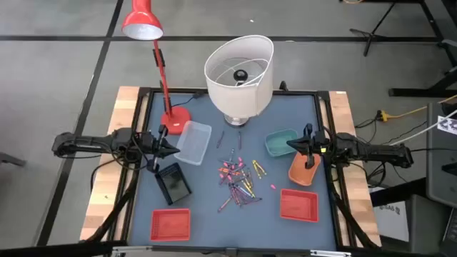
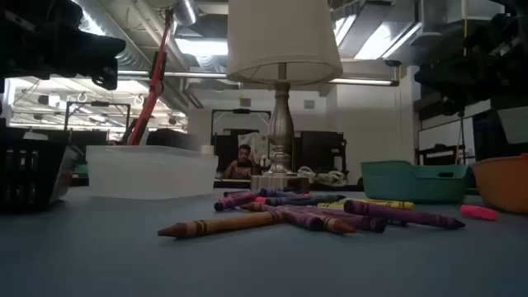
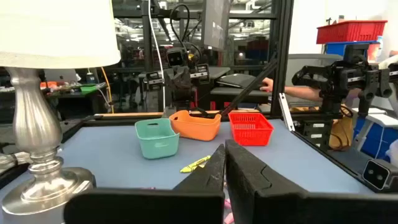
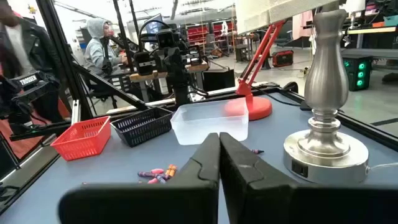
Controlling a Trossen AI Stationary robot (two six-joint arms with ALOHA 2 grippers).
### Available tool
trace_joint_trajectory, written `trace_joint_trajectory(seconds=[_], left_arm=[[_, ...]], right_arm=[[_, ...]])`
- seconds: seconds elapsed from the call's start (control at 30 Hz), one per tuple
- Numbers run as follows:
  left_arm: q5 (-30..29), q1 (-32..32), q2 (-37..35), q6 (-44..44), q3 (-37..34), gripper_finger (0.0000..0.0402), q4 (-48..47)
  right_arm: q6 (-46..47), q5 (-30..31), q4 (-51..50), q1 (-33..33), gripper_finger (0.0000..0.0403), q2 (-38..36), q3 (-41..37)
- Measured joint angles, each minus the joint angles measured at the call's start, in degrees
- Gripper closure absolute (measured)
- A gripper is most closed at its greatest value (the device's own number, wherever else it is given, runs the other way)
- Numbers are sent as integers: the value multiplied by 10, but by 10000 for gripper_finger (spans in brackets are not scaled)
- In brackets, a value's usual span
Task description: Sort crayons
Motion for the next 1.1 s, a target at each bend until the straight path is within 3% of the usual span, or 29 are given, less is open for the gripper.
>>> trace_joint_trajectory(seconds=[1.1], left_arm=[[0, 0, 0, 18, 0, 401, 4]], right_arm=[[0, 0, 0, 0, 397, 0, 0]])
